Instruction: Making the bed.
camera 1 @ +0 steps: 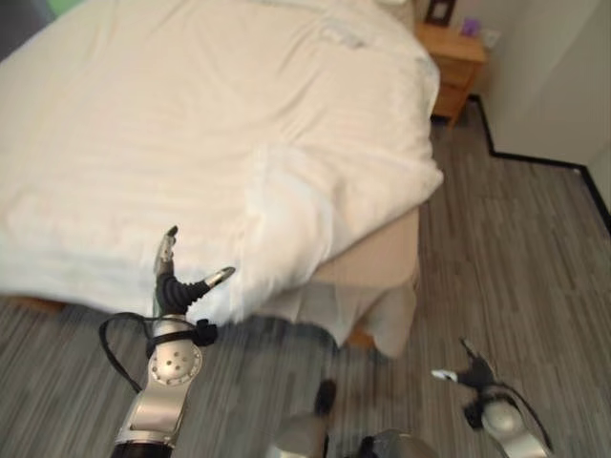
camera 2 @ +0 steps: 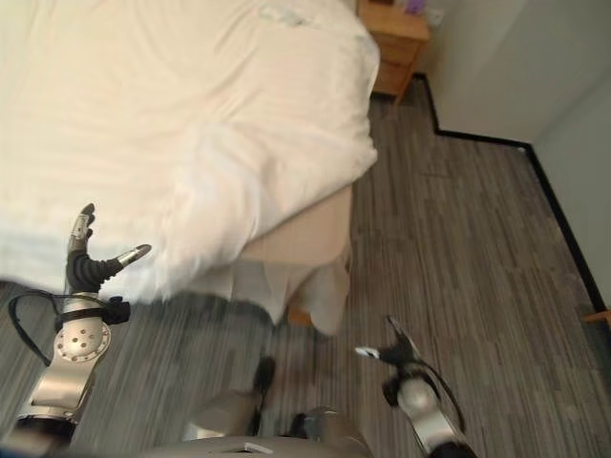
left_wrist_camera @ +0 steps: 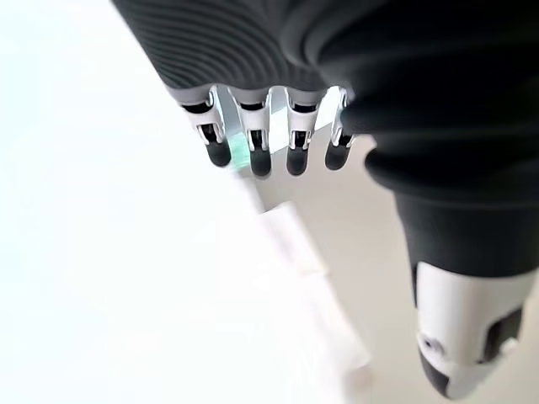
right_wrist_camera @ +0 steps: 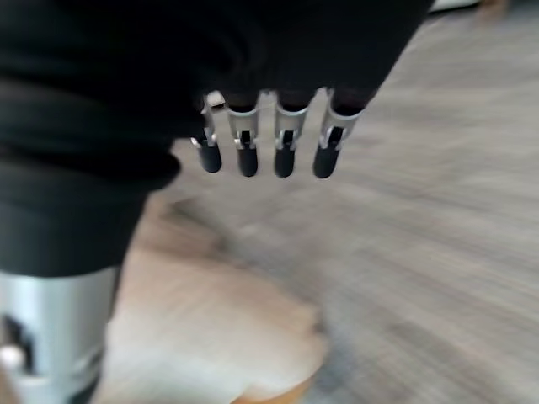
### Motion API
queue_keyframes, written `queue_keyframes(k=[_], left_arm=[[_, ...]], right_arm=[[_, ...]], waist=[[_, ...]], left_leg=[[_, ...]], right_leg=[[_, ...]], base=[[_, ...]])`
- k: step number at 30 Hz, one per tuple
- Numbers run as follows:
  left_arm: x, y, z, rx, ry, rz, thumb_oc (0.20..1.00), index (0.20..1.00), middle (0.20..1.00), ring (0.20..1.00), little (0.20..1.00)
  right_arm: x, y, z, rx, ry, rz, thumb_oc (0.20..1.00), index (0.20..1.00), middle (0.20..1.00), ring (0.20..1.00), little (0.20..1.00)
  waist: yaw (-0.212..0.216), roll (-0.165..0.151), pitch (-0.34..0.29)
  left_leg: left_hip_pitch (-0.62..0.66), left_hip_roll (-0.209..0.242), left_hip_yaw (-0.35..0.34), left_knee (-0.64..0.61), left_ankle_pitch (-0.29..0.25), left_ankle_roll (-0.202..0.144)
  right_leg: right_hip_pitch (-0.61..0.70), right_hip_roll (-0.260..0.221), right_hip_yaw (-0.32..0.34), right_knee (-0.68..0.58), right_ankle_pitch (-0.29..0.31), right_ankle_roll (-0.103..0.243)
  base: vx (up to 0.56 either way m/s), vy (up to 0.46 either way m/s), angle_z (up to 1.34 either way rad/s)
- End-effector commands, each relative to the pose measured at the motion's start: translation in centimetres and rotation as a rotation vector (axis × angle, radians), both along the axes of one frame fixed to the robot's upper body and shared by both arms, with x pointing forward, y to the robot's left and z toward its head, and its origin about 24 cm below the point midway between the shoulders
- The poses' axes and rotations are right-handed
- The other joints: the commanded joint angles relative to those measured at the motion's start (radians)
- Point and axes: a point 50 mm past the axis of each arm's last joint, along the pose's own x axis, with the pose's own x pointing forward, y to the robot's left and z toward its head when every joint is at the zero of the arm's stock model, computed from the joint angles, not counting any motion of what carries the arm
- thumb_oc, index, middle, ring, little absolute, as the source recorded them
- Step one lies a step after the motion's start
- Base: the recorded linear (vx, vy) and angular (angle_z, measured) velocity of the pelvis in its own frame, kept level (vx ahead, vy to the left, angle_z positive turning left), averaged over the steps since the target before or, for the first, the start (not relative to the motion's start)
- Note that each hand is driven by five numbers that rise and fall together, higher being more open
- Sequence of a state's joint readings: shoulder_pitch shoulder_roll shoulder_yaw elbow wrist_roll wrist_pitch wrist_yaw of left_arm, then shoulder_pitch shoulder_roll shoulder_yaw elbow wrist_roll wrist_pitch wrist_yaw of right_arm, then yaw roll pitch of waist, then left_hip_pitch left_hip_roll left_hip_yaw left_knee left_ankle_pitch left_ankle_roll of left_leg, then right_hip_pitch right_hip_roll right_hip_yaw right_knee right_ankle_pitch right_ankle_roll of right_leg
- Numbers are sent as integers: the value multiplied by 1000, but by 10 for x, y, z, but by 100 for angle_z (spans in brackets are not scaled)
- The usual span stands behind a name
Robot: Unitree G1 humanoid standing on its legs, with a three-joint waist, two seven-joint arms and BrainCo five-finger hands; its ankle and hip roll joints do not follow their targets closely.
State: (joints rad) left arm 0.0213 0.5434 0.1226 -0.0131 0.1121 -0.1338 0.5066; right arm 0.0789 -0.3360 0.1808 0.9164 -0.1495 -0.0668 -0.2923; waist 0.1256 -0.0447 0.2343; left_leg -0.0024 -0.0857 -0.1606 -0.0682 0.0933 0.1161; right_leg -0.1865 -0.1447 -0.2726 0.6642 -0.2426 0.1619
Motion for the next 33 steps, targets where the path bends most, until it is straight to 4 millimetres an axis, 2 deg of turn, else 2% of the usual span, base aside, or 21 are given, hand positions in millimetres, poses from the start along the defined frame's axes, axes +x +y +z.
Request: queue_keyframes(k=[1,2,3,4,5,7,9,12,17,18,20,21,23,25,27,30,32,33], left_arm=[[12,21,58,269,-203,132,1000,1000,1000,1000,1000],[18,17,66,302,-223,127,1000,1000,1000,1000,1000],[19,21,71,330,-237,149,1000,1000,1000,1000,1000],[24,25,69,336,-204,170,1000,1000,1000,1000,1000],[26,25,69,337,-205,168,1000,1000,1000,1000,1000],[34,38,75,352,-159,205,1000,1000,1000,1000,1000],[39,40,75,344,-128,187,1000,1000,1000,1000,1000],[47,36,62,302,-52,123,1000,1000,1000,1000,1000],[61,28,44,226,60,43,1000,1000,1000,1000,1000],[61,27,44,226,60,42,1000,1000,1000,1000,1000],[70,16,35,163,91,-30,1000,1000,1000,1000,1000],[70,15,35,163,91,-31,1000,1000,1000,1000,1000],[79,-8,34,87,73,-143,1000,1000,1000,1000,1000],[82,-13,33,77,77,-165,1000,1000,1000,1000,1000],[91,-31,34,78,82,-234,1000,1000,1000,1000,1000],[102,-41,38,118,97,-246,1000,1000,1000,1000,1000],[106,-41,40,133,108,-232,1000,1000,1000,1000,1000],[116,-43,30,211,180,-175,1000,1000,1000,1000,1000]], right_arm=[[-15,4,-14,-19,93,-49,1000,1000,1000,1000,1000],[-33,4,-21,-18,168,-76,1000,1000,1000,1000,1000],[-48,4,-27,-1,231,-115,1000,1000,1000,1000,1000],[-65,4,-32,0,304,-112,1000,1000,1000,1000,1000],[-65,5,-32,2,304,-114,1000,1000,1000,1000,1000],[-82,-2,-34,-15,380,-132,1000,1000,1000,1000,1000],[-79,-13,-30,-27,363,-164,1000,1000,1000,1000,1000],[-66,-27,-23,-42,319,-193,1000,1000,1000,1000,1000],[-41,-31,-16,-53,253,-166,1000,1000,1000,1000,1000],[-41,-31,-16,-53,253,-167,1000,1000,1000,1000,1000],[-31,-29,-14,-54,237,-133,1000,1000,1000,1000,1000],[-31,-29,-14,-54,237,-133,1000,1000,1000,1000,1000],[-29,-25,-15,-57,249,-99,1000,1000,1000,1000,1000],[-29,-24,-15,-57,252,-95,1000,1000,1000,1000,1000],[-30,-22,-17,-57,262,-89,1000,1000,1000,1000,1000],[-25,-21,-16,-59,245,-89,1000,1000,1000,1000,1000],[-22,-21,-15,-59,236,-91,1000,1000,1000,1000,1000],[8,6,-14,-36,155,-17,1000,1000,1000,1000,1000]], waist=[[18,-10,21],[9,-16,20],[5,-22,15],[4,-29,6],[7,-30,6],[-7,-31,-21],[-17,-28,-31],[-32,-25,-42],[-46,-23,-51],[-45,-23,-51],[-54,-21,-55],[-53,-21,-55],[-64,-20,-57],[-66,-18,-57],[-81,-13,-59],[-95,-7,-51],[-98,-6,-47],[-83,-2,-30]], left_leg=[[-4,70,37,-19,-104,-97],[3,63,23,-19,-113,-96],[-1,60,23,-19,-112,-100],[1,56,23,-19,-117,-103],[2,56,24,-19,-117,-103],[2,57,29,-19,-120,-110],[1,59,28,-19,-121,-113],[1,59,25,-19,-125,-120],[1,66,29,-19,-132,-127],[0,66,29,-19,-132,-127],[-2,70,35,-19,-133,-131],[-2,70,35,-19,-133,-131],[-5,71,40,-19,-135,-134],[-5,72,41,-19,-135,-134],[-8,74,47,-19,-136,-136],[-19,77,58,-19,-132,-137],[-28,78,61,-19,-129,-137],[-61,80,59,-19,-116,-137]], right_leg=[[137,39,92,-538,250,4],[145,49,150,-592,245,0],[159,44,160,-633,264,17],[178,40,167,-658,274,13],[181,40,168,-663,276,13],[201,36,165,-705,295,8],[211,35,168,-721,300,3],[227,35,168,-743,301,0],[233,37,164,-751,278,-3],[233,38,164,-751,278,-3],[230,40,169,-751,269,-6],[230,40,169,-751,269,-6],[227,41,175,-751,260,-8],[227,41,176,-751,258,-9],[223,41,182,-751,253,-10],[208,42,185,-751,254,-8],[199,42,188,-751,255,-7],[168,45,183,-751,260,-8]], base=[[455,-87,74],[395,-77,70],[239,-35,83],[116,-3,97],[130,-14,80],[188,-15,0],[155,6,-21],[121,11,8],[74,1,-3],[28,2,-6],[49,7,-10],[58,5,-11],[35,2,-8],[20,1,-13],[21,3,-19],[-16,13,-8],[-71,-10,-8],[-142,-21,-13]])
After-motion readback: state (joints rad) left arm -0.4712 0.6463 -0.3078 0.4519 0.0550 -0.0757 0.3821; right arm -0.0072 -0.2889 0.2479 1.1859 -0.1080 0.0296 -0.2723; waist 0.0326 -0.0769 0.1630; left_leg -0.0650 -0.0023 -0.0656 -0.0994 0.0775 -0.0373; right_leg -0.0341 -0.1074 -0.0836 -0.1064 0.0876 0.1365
